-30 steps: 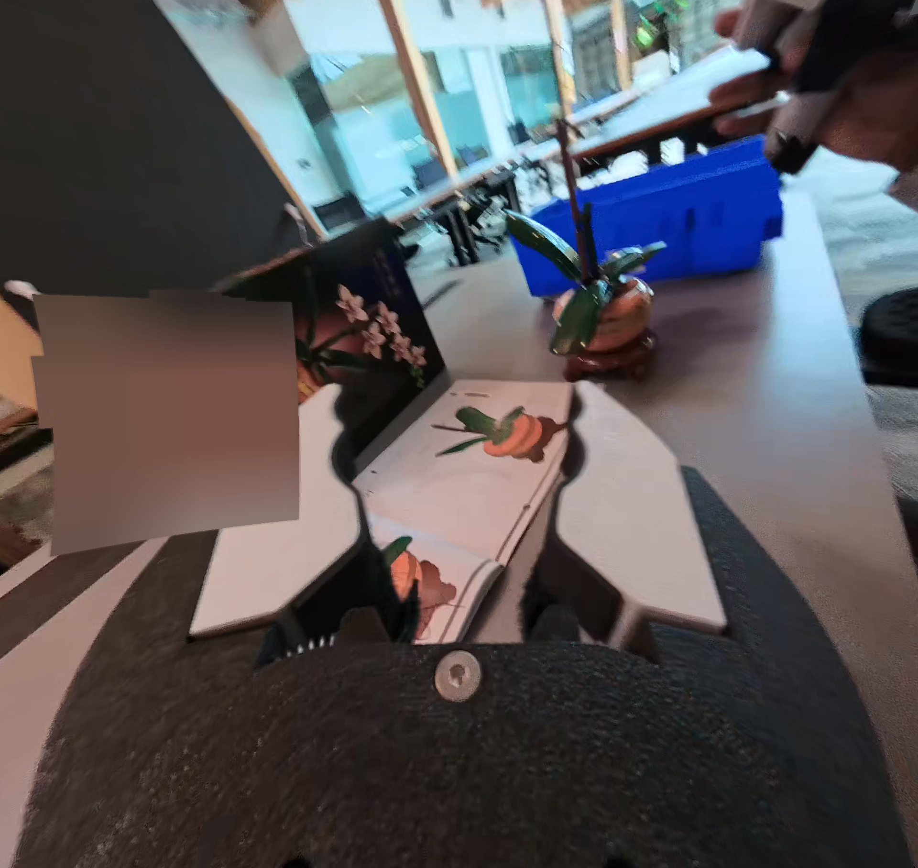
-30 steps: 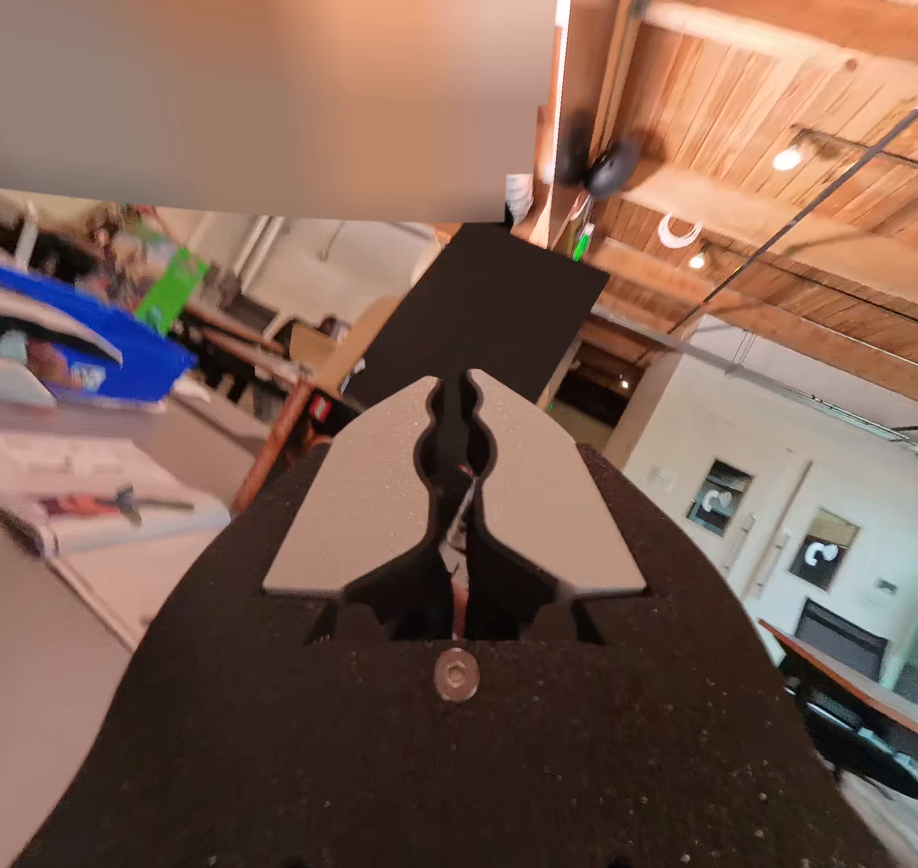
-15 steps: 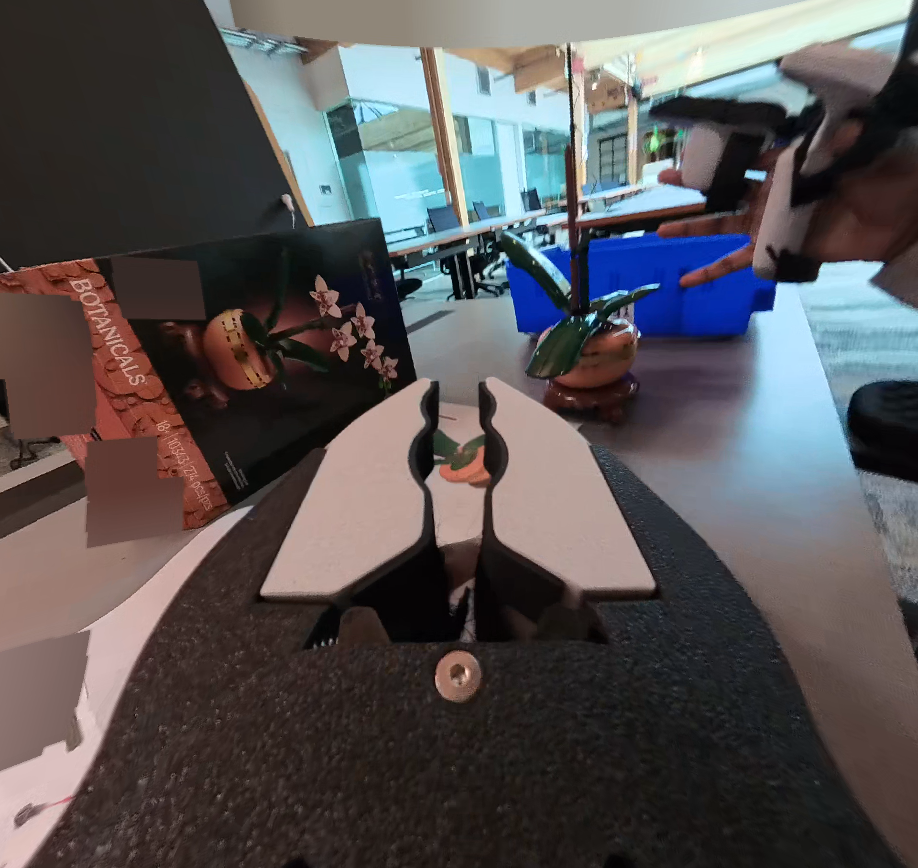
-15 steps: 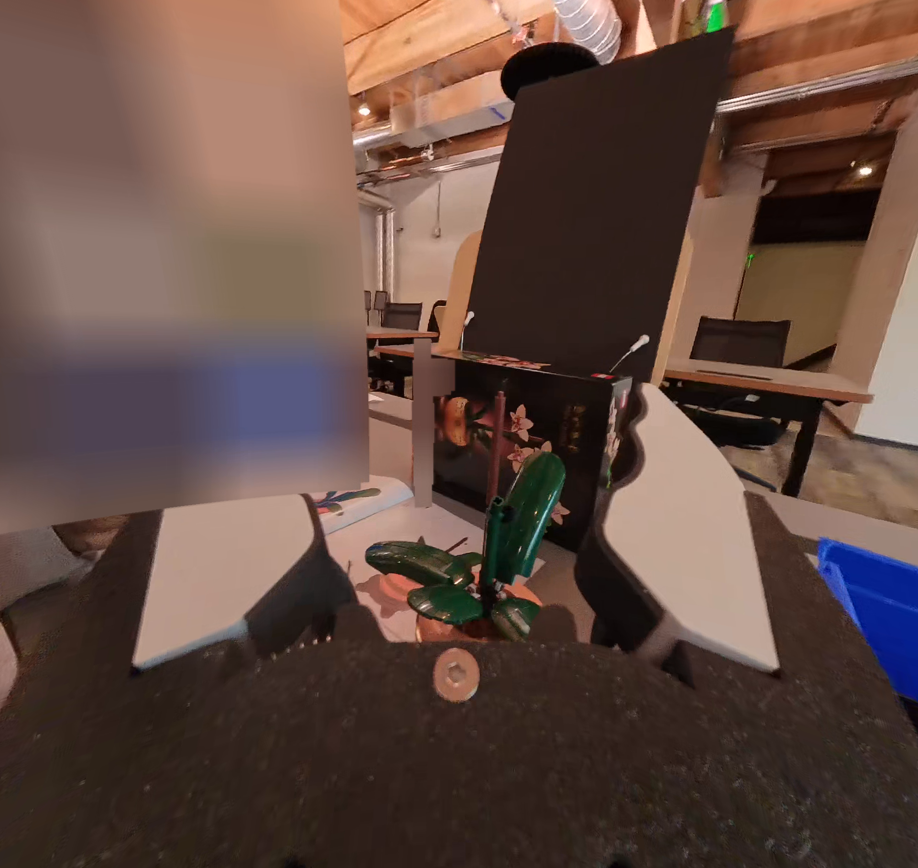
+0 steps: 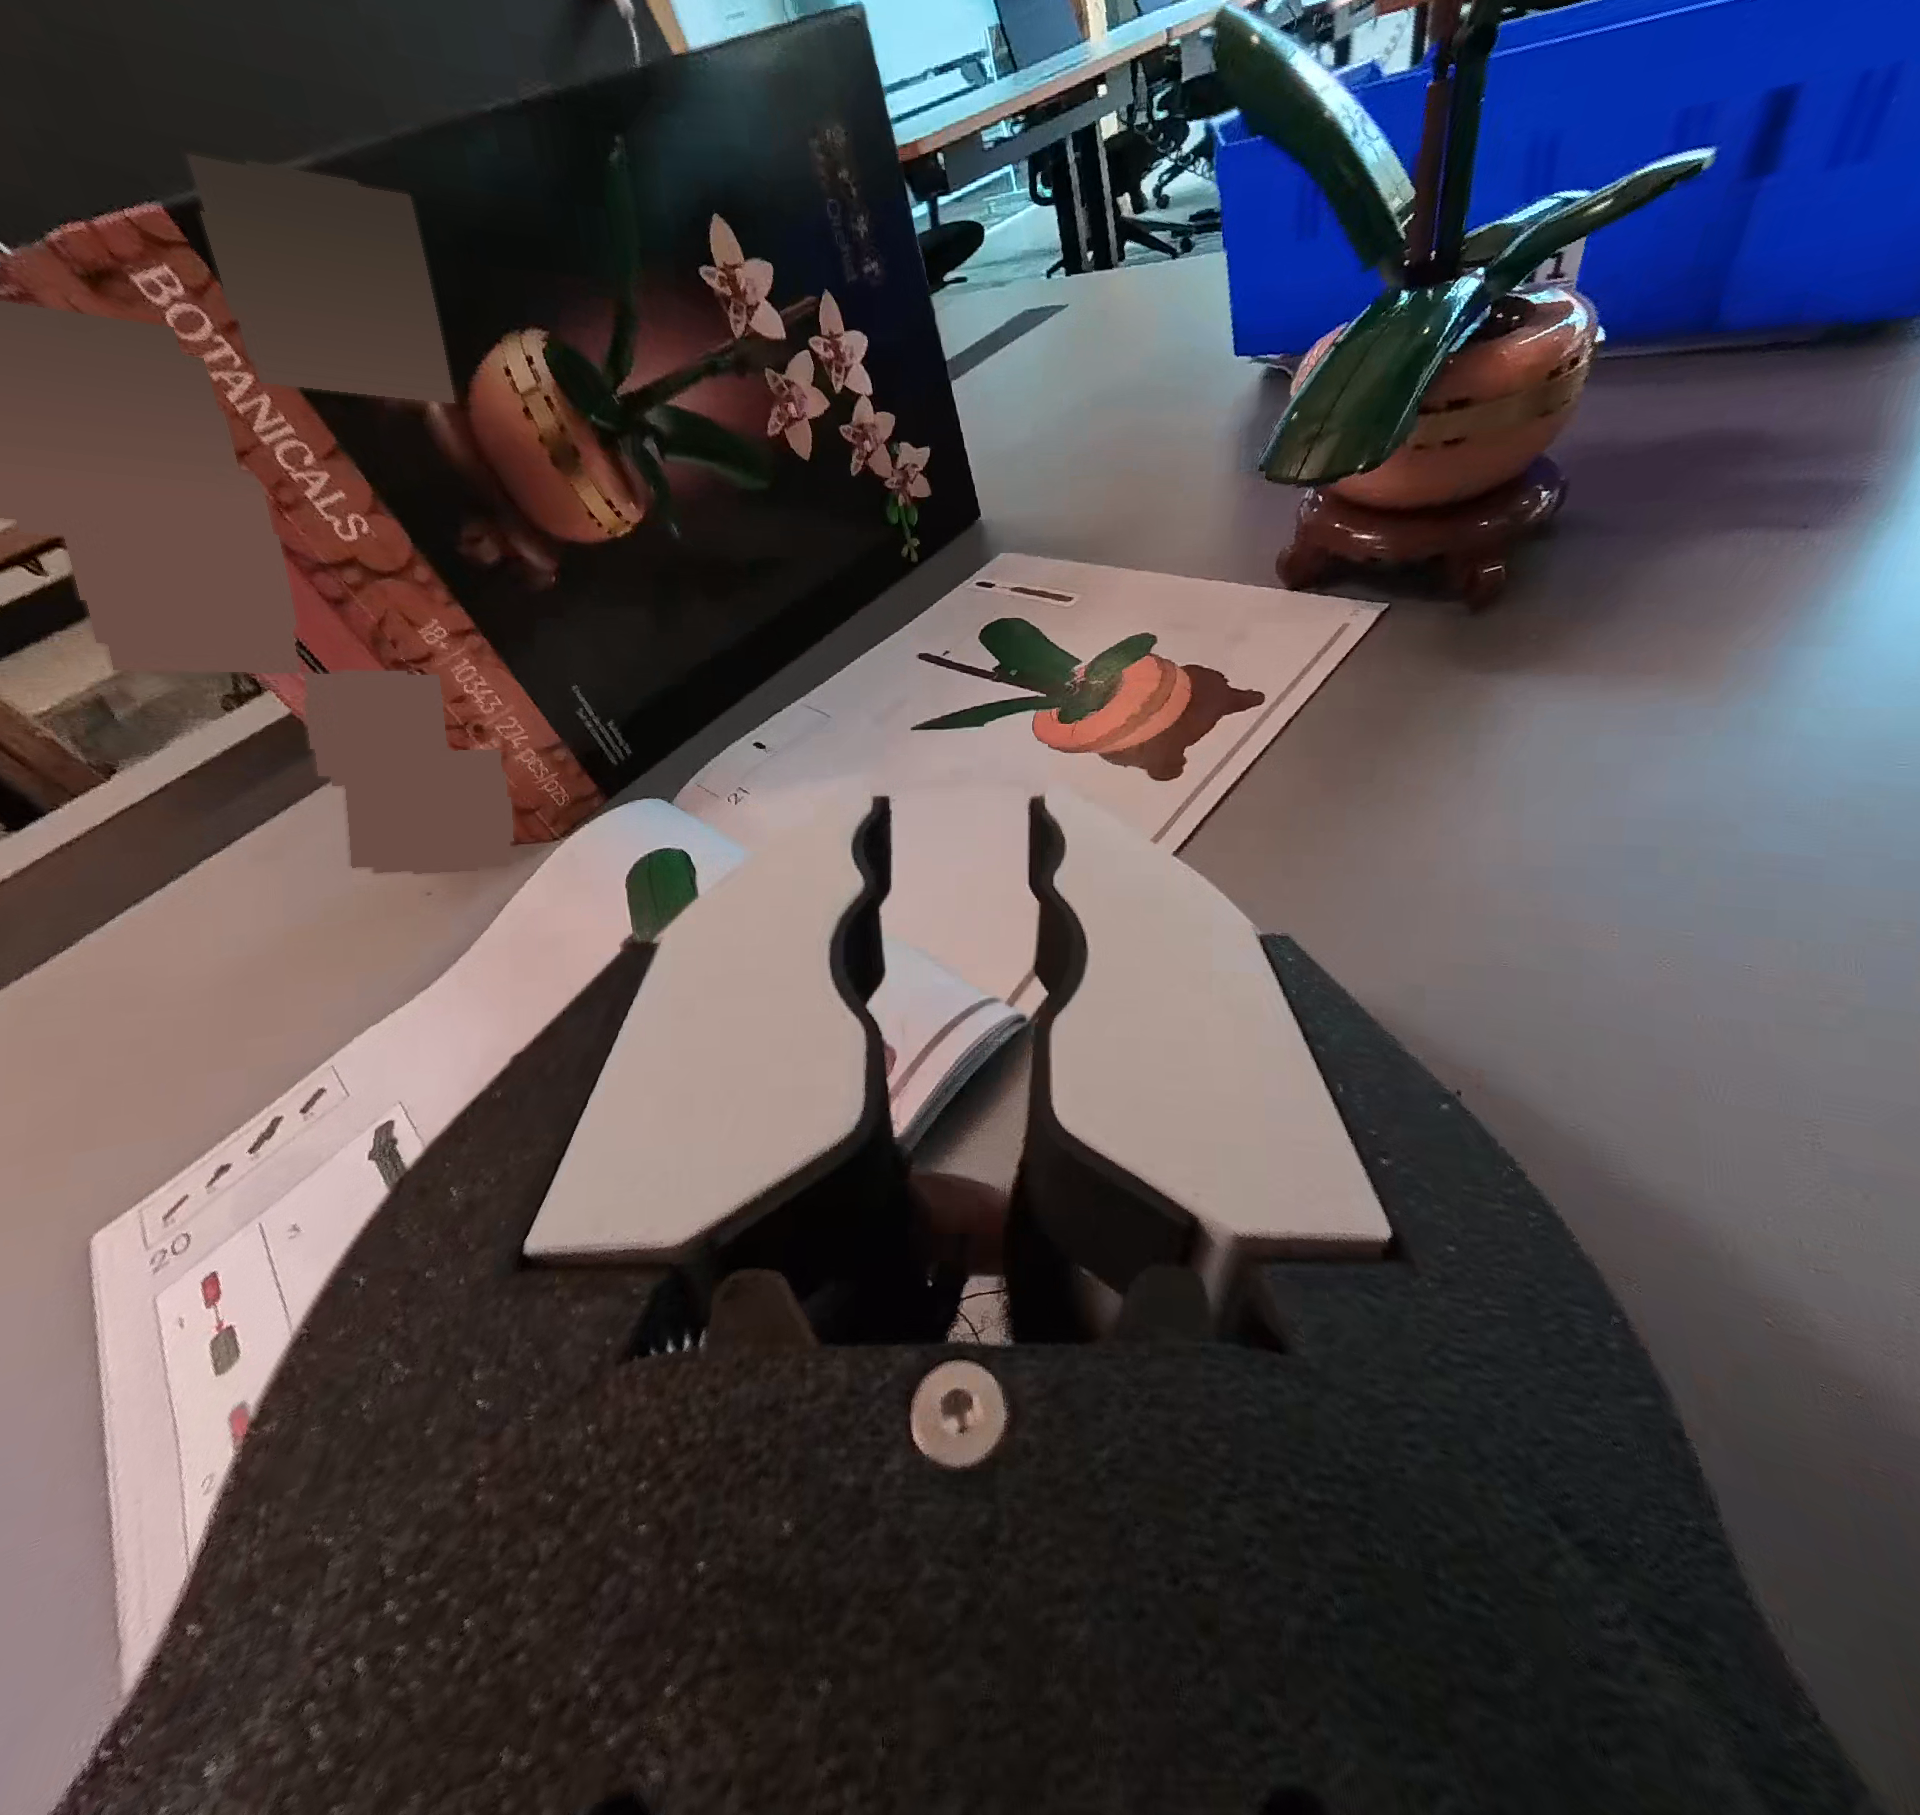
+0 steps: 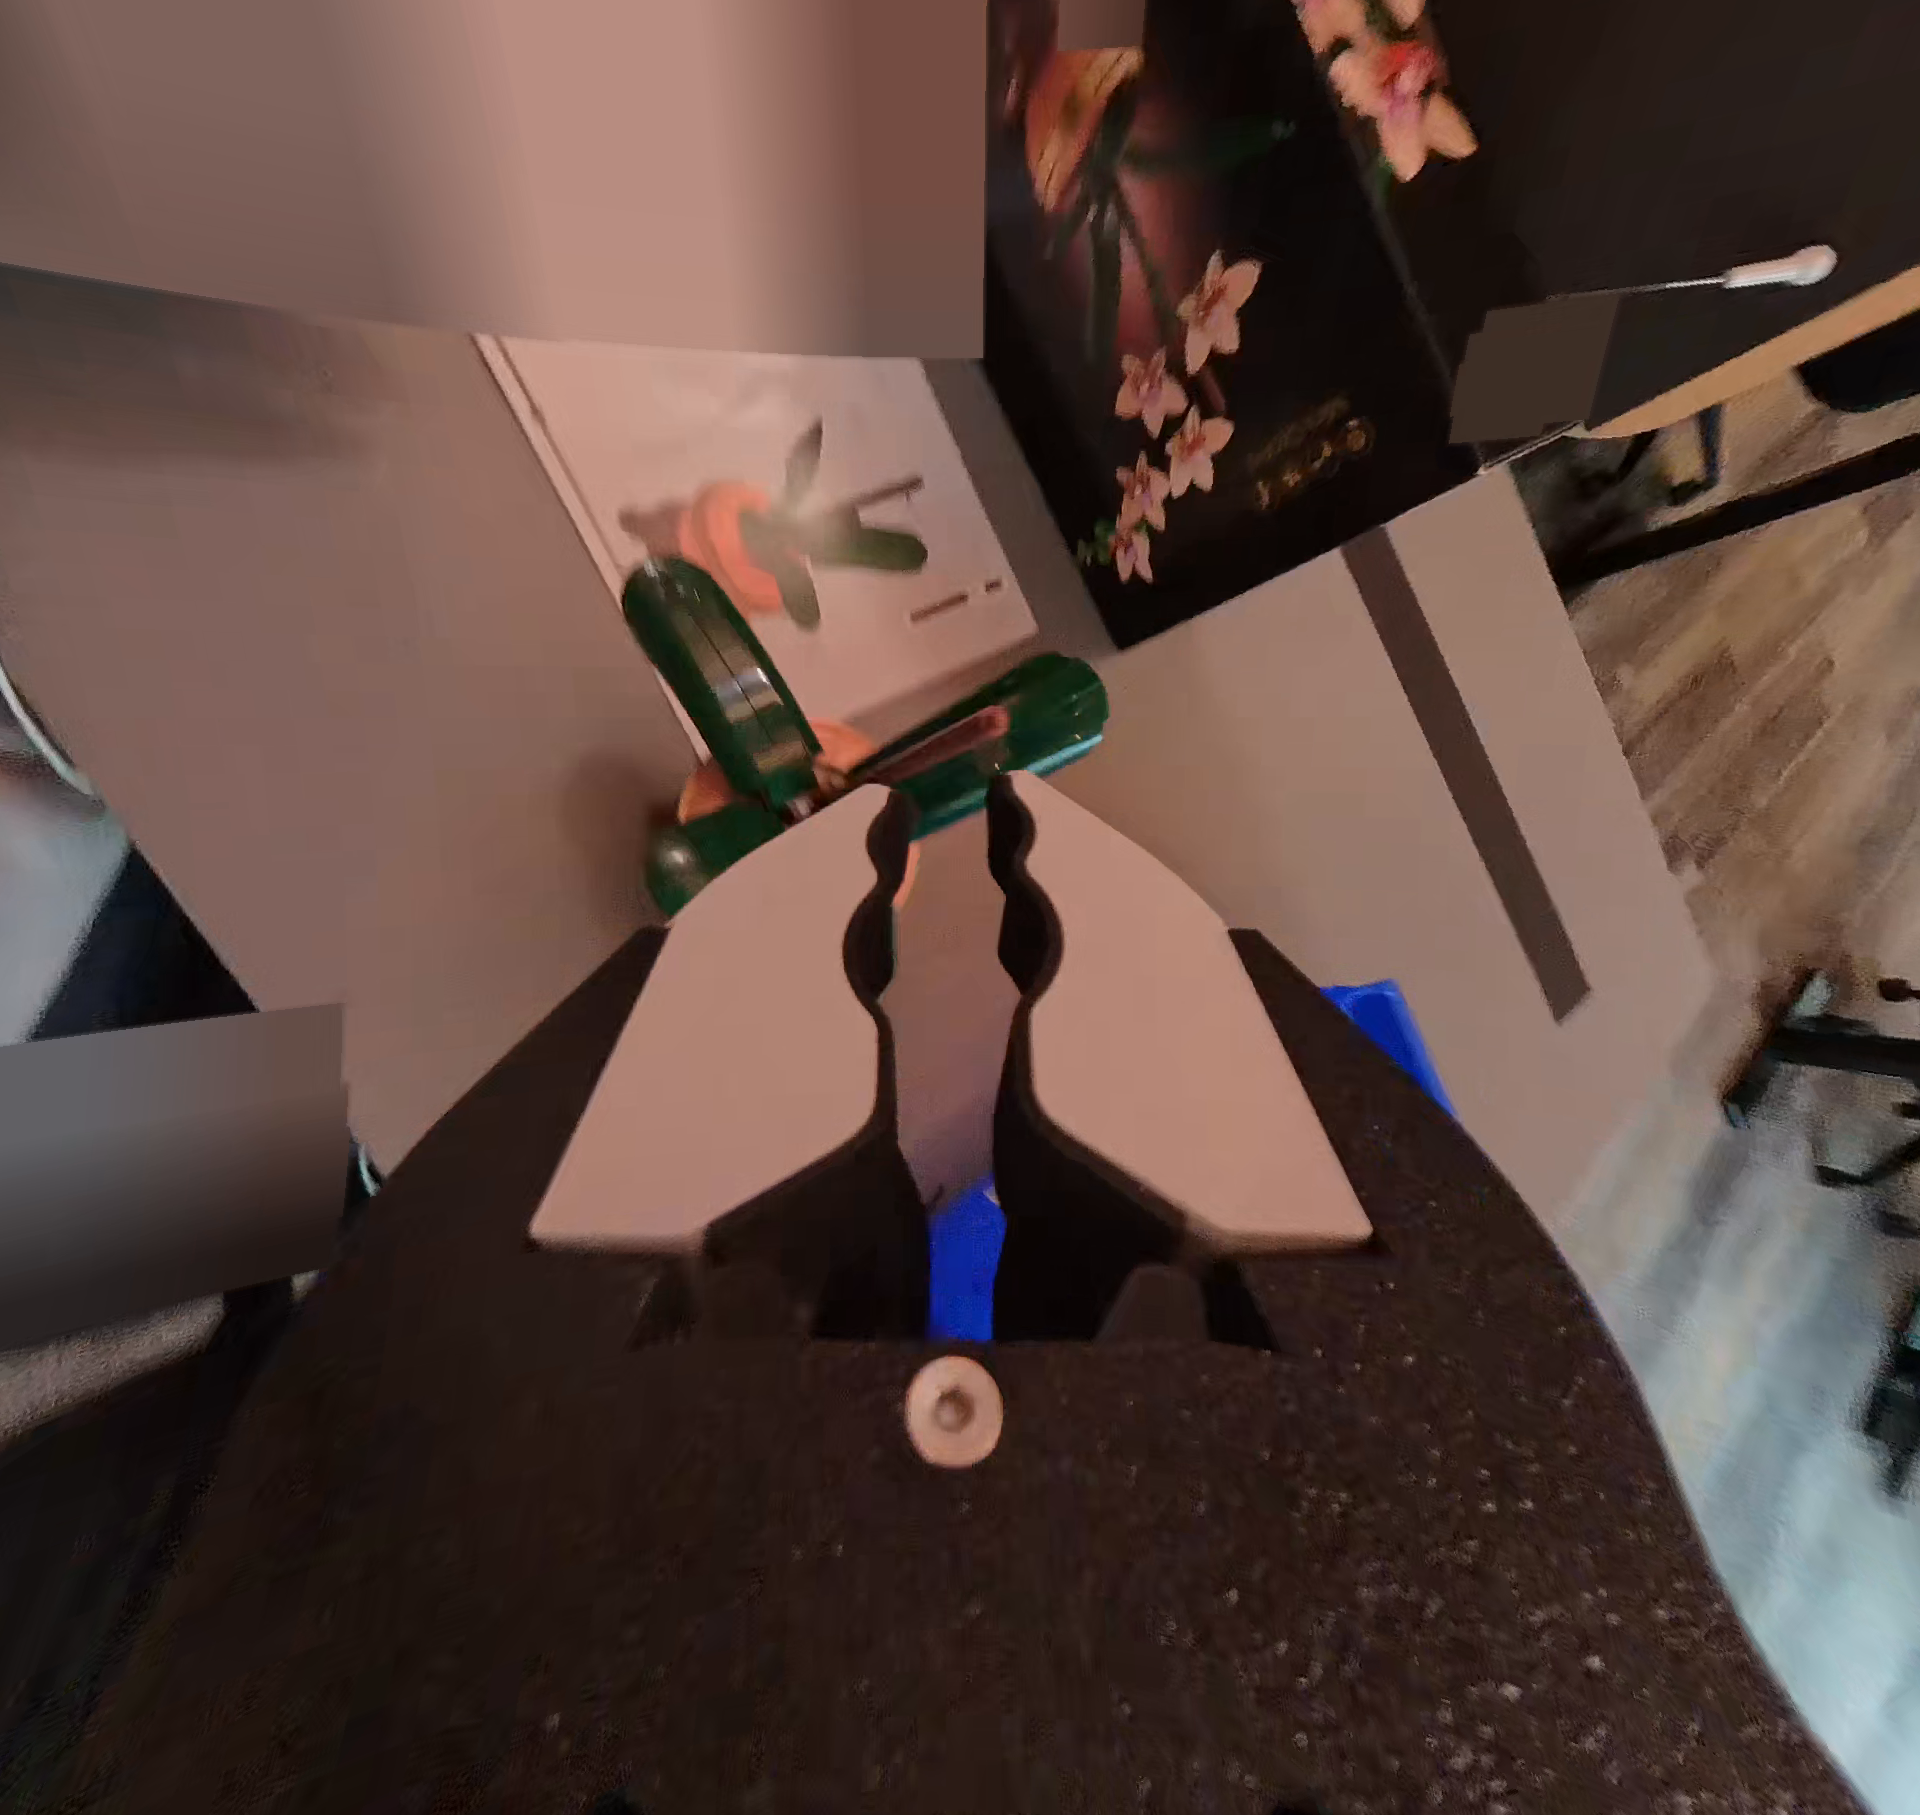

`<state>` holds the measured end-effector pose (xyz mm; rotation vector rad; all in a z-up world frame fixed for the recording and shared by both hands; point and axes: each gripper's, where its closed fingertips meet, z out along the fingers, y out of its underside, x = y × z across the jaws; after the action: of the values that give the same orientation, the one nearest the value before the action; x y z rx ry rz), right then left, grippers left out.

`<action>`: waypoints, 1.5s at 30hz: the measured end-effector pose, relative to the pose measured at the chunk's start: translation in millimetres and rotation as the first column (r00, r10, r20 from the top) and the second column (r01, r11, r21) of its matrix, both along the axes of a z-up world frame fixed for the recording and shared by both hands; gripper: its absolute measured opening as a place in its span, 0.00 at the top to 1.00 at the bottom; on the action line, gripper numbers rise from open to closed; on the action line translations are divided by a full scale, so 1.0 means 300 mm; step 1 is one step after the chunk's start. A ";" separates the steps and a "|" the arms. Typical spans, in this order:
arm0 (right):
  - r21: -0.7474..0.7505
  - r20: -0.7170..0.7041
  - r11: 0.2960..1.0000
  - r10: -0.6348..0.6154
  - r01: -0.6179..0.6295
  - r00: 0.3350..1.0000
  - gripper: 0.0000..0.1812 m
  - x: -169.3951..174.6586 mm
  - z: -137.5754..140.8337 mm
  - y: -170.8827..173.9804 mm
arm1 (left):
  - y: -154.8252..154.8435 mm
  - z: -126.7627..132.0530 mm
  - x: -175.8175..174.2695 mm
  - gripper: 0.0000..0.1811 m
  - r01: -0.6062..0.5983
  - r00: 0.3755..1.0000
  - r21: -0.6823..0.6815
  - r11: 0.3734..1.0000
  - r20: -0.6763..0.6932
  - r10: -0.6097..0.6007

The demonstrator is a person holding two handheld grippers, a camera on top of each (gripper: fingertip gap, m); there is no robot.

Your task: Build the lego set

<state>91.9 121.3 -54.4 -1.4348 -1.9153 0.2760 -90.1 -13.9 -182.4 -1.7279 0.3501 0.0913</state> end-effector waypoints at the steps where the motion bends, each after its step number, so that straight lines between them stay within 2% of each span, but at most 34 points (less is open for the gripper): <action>1: 0.017 0.081 1.000 0.020 -0.021 0.997 0.89 -0.005 0.009 0.011 | -0.002 0.000 -0.002 0.87 0.002 1.000 -0.002 1.000 0.006 -0.002; 6: -0.043 0.380 0.991 0.136 -0.130 0.915 0.79 -0.043 0.030 0.020 | -0.005 -0.002 0.006 0.86 0.027 1.000 -0.006 1.000 0.010 -0.027; 9: -0.071 0.491 0.979 0.199 -0.189 0.848 0.79 -0.053 0.010 0.033 | -0.008 -0.005 0.015 0.86 0.051 0.999 -0.013 0.999 0.012 -0.051; 11: -0.103 0.499 0.969 0.247 -0.227 0.830 0.83 -0.066 -0.002 0.020 | -0.010 -0.005 0.016 0.87 0.058 0.998 -0.015 0.998 0.019 -0.058; 12: -0.116 0.476 0.962 0.273 -0.247 0.836 0.86 -0.078 0.001 0.005 | -0.011 -0.005 0.017 0.87 0.062 0.998 -0.016 0.998 0.023 -0.062; 14: -0.081 0.327 0.956 0.294 -0.283 0.898 0.90 -0.131 0.035 -0.020 | -0.013 -0.003 0.016 0.89 0.062 0.998 -0.013 0.998 0.029 -0.062; 16: 0.013 0.095 0.957 0.286 -0.289 0.953 0.90 -0.179 0.102 -0.035 | -0.013 0.000 0.012 0.89 0.056 0.998 -0.007 0.998 0.032 -0.055; 18: 0.132 -0.182 0.963 0.256 -0.235 0.949 0.83 -0.197 0.187 -0.038 | -0.014 0.004 0.007 0.87 0.044 0.999 0.003 0.999 0.032 -0.044; 20: 0.195 -0.433 0.973 0.199 -0.125 0.879 0.65 -0.164 0.260 -0.031 | -0.014 0.009 0.000 0.85 0.028 0.999 0.014 1.000 0.030 -0.029; 22: 0.121 -0.615 0.992 0.047 0.035 0.787 0.40 -0.104 0.291 -0.002 | -0.015 0.012 -0.004 0.85 0.017 1.000 0.023 1.000 0.025 -0.018; 23: 0.057 -0.705 0.994 -0.029 0.098 0.709 0.28 -0.073 0.304 0.006 | -0.015 0.012 -0.005 0.85 0.012 1.000 0.026 1.000 0.022 -0.013; 24: 0.009 -0.781 0.993 -0.069 0.121 0.621 0.20 -0.042 0.314 0.002 | -0.014 0.012 -0.006 0.85 0.009 1.000 0.027 1.000 0.017 -0.009; 27: -0.033 -0.942 0.984 -0.089 0.173 0.324 0.20 0.077 0.372 0.006 | -0.011 0.009 -0.009 0.84 0.004 1.000 0.024 1.000 -0.001 -0.004; 29: -0.062 -0.981 0.982 -0.093 0.181 0.169 0.19 0.151 0.414 0.019 | -0.010 0.007 -0.007 0.84 0.008 1.000 0.020 1.000 -0.006 -0.007; 30: -0.075 -0.988 0.981 -0.097 0.177 0.119 0.19 0.178 0.429 0.026 | -0.009 0.006 -0.007 0.84 0.008 1.000 0.020 1.000 -0.009 -0.008; 31: -0.081 -0.990 0.980 -0.101 0.183 0.098 0.19 0.194 0.436 0.034 | -0.008 0.007 -0.007 0.84 0.006 1.000 0.023 1.000 -0.015 -0.006; 32: -0.075 -0.990 0.978 -0.097 0.196 0.104 0.19 0.200 0.434 0.038 | -0.007 0.008 -0.008 0.83 0.003 1.000 0.029 1.000 -0.022 -0.003; 35: -0.012 -0.979 0.972 -0.059 0.234 0.197 0.32 0.180 0.404 0.025 | -0.004 0.010 -0.008 0.83 0.005 0.999 0.041 0.999 -0.043 -0.003; 37: 0.052 -0.968 0.959 -0.020 0.277 0.252 0.53 0.177 0.383 0.014 | -0.004 0.013 -0.007 0.83 0.008 0.999 0.048 0.999 -0.046 -0.006; 40: 0.103 -0.962 0.962 0.032 0.252 0.269 0.84 0.174 0.362 -0.027 | -0.005 0.029 -0.006 0.81 0.008 0.999 0.085 0.996 -0.038 -0.005; 42: 0.061 -0.959 0.977 0.000 0.206 0.282 0.95 0.168 0.331 -0.042 | -0.007 0.042 0.001 0.77 0.020 1.000 0.110 0.994 -0.015 -0.019; 45: -0.047 -0.939 0.988 -0.093 0.145 0.330 0.99 0.159 0.259 -0.045 | -0.011 0.061 0.018 0.71 0.041 0.998 0.142 0.989 0.036 -0.046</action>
<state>139.6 107.9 23.4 -0.9610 -0.7930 0.7982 -84.8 -17.2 -164.2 -1.5786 0.3445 0.0496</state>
